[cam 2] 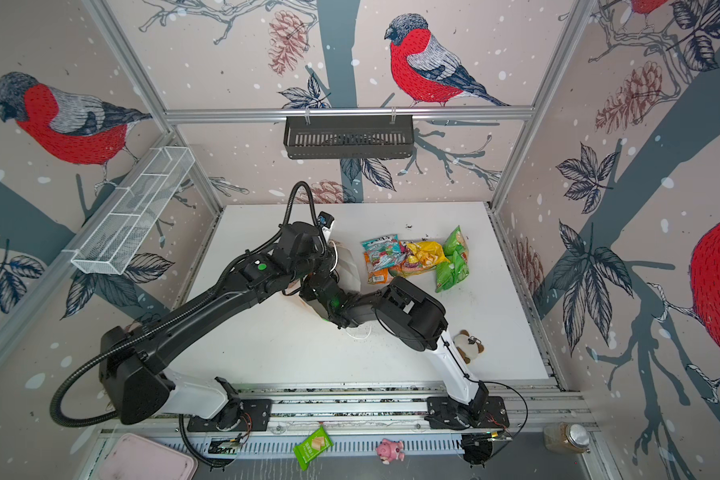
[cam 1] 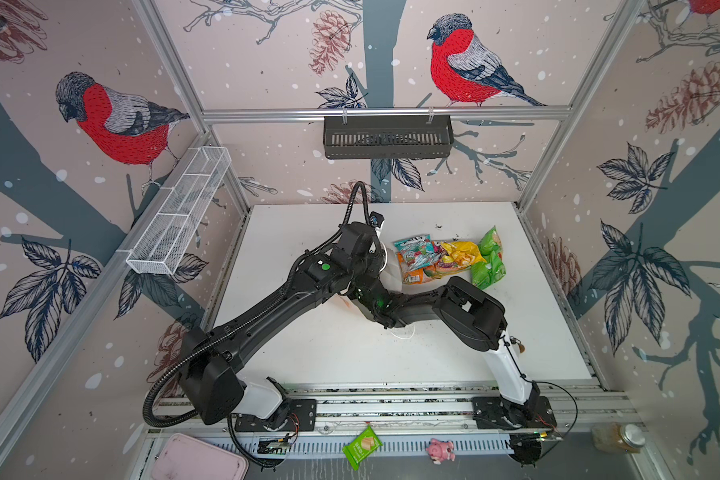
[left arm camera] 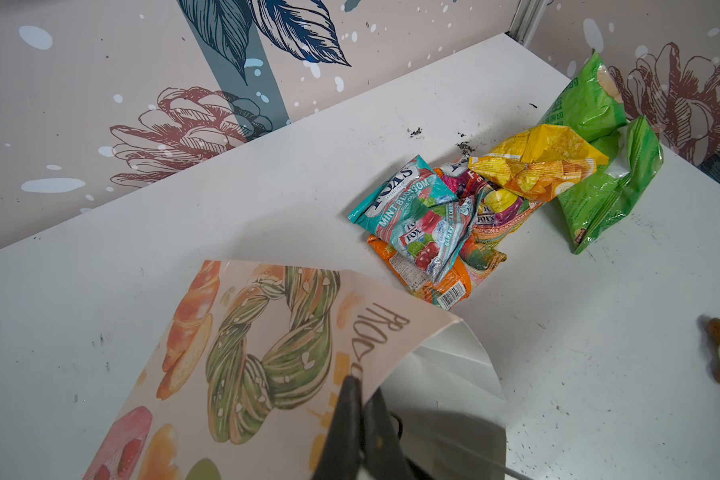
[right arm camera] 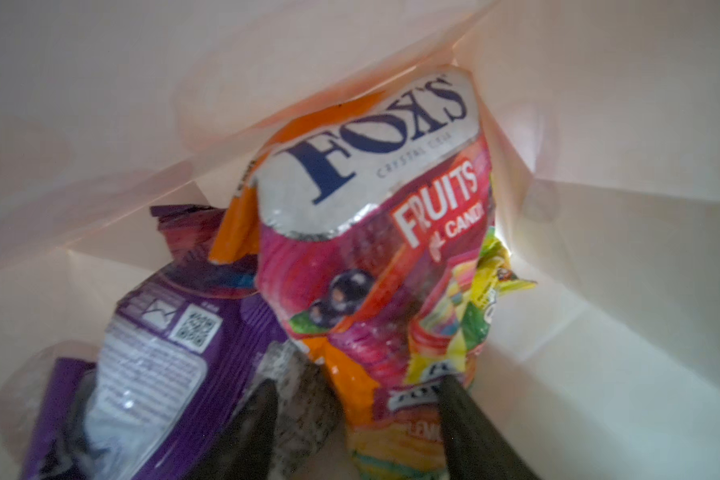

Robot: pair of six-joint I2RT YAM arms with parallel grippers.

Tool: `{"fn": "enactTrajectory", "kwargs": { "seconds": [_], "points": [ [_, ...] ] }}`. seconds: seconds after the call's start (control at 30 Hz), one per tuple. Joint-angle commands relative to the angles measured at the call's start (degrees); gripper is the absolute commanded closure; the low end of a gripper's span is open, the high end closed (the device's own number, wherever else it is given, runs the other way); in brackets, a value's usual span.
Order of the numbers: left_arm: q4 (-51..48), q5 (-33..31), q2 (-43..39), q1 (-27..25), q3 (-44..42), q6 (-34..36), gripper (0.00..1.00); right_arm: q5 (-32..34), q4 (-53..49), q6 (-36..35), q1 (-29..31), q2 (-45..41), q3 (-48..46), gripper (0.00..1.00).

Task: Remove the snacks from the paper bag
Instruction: 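Lower the right gripper into the bag toward the Fox's Fruits packet, then close the right gripper on the Fox's Fruits packet inside the bag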

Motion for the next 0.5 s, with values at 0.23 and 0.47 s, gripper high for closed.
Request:
{"fn": "enactTrajectory", "kwargs": {
  "seconds": [0.23, 0.47],
  "points": [
    [1.13, -0.58, -2.12, -0.1, -0.73, 0.64, 1.0, 0.4, 3.71, -2.1, 0.07, 0.82, 0.29, 0.72],
    [0.7, -1.09, -3.17, -0.12, -2.21, 0.55, 1.0, 1.37, 4.31, -2.25, -0.3, 0.77, 0.07, 0.72]
  ]
}}
